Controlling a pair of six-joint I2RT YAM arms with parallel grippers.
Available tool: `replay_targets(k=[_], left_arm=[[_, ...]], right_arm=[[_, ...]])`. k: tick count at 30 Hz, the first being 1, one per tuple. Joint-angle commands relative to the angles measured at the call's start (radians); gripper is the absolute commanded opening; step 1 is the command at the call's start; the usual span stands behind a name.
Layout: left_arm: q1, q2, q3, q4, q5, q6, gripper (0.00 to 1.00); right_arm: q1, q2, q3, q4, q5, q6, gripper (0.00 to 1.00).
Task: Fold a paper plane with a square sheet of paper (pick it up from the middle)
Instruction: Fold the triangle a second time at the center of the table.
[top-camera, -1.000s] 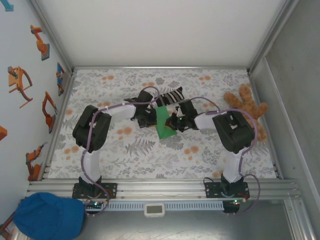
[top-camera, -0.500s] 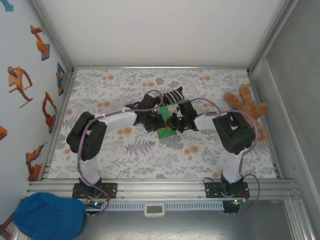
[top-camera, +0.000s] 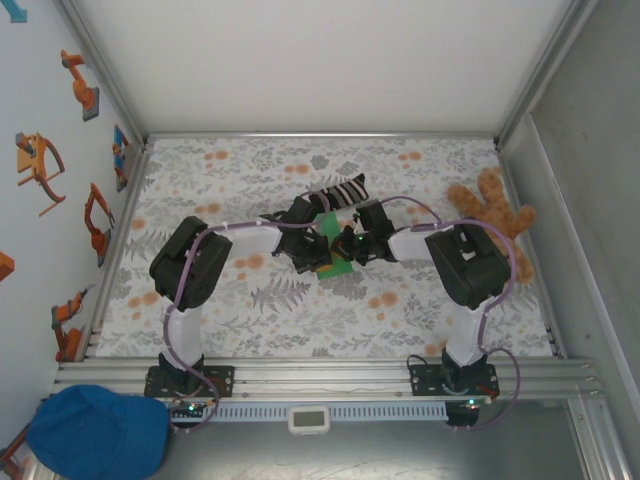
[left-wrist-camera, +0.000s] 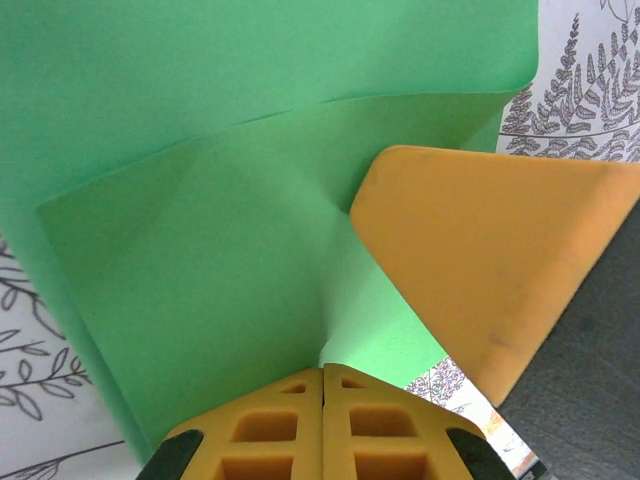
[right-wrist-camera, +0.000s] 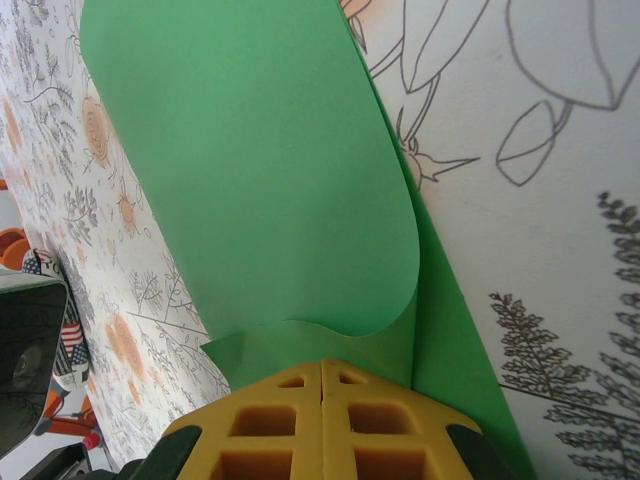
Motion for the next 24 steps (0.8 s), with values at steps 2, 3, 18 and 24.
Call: replay_targets(k=[2,3,18,24], left_arm=[[0.003,-0.005,-0.041,-0.026,-0.002,0.009,0.03],[0.003,-0.007,-0.052,-0.029,-0.002,0.013,0.03],[0.015,-0.053,-0.16,-0.13,0.053,0.187,0.0],[0.024,-0.109,-0.246,-0.134,0.06,0.19,0.0]], right_arm=[[-0.005,0.044,-0.036,-0.146,0.092,0.009,0.0],[-0.005,0.045,-0.036,-0.146,0.091,0.011,0.0],[-0.018,0.052,-0.035,-0.159,0.088,0.0,0.0],[-0.018,0.05,-0.028,-0.163,0.084,0.0,0.0]])
